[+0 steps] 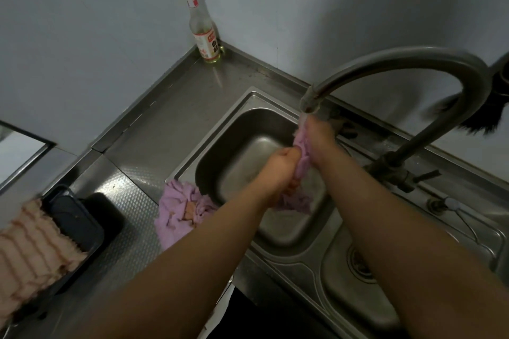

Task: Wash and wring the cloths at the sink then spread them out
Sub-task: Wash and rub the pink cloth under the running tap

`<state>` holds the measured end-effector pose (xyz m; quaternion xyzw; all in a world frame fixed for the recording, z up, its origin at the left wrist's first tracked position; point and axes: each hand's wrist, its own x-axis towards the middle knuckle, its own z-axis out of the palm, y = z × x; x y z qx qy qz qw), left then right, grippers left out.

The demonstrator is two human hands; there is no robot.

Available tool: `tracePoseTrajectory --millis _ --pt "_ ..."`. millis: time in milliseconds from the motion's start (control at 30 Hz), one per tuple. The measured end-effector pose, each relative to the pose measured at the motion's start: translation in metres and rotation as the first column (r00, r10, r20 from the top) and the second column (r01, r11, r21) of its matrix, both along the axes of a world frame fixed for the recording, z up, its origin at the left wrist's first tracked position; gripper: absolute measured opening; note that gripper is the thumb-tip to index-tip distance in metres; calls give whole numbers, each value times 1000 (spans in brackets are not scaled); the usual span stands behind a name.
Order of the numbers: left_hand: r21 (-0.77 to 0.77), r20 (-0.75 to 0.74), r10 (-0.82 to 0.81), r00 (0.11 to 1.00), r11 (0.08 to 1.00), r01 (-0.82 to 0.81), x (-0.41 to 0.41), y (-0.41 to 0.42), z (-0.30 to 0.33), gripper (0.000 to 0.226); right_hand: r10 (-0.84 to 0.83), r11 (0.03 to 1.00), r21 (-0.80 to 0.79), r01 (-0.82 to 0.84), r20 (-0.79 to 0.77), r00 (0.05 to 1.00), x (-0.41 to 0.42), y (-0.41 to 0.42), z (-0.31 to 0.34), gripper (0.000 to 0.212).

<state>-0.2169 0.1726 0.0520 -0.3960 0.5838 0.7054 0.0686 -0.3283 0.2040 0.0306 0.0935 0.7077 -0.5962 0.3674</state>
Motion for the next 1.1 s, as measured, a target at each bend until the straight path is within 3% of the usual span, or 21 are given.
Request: tracePoseTrajectory --millis 100,167,267,333,433,467,533,567,633,767,900,1033,1100 --pt "-117 -66 46 997 992 -54 9 -14 -3 37 136 979 167 -117 -110 985 -21 18 -5 43" --pt "-178 -62 122 991 975 -132 12 -28 -8 36 170 972 171 -161 -39 985 -30 28 -5 38" --pt "-213 40 195 980 960 -182 15 -42 -18 35 139 988 -96 -121 204 969 -34 35 -1 28" --pt "-120 96 275 957 957 -263 11 -44 -22 29 156 953 -289 -89 216 964 -20 30 0 23" --pt "173 140 422 896 880 -442 -3 -39 -11 31 253 838 -521 -165 104 962 32 17 -5 18" --pt "220 136 444 886 858 -464 -9 -37 -7 32 291 826 -506 -250 3 957 48 16 -10 25" --pt "204 78 399 914 891 -406 -17 -25 -1 30 312 862 -311 -401 -297 902 68 13 -12 31" --pt "201 72 379 923 901 -386 -19 -19 1 29 272 894 -229 -384 -401 875 70 10 -9 31" --pt "190 81 355 931 912 -364 -19 -11 9 32 147 960 -155 -235 -435 888 64 1 1 33" --pt "86 93 203 975 974 -211 -15 -11 12 49 -17 990 -141 -11 -193 981 39 -15 7 37" --pt "11 29 117 993 993 -117 -13 -9 10 45 -203 944 -241 226 115 972 14 -26 2 35" --pt "-68 -72 -14 997 998 9 -3 -13 11 41 -131 986 -75 148 195 972 1 -21 4 35" --pt "-177 -83 8 996 984 -23 2 -19 9 31 -75 989 -103 102 235 969 -3 -7 2 36"
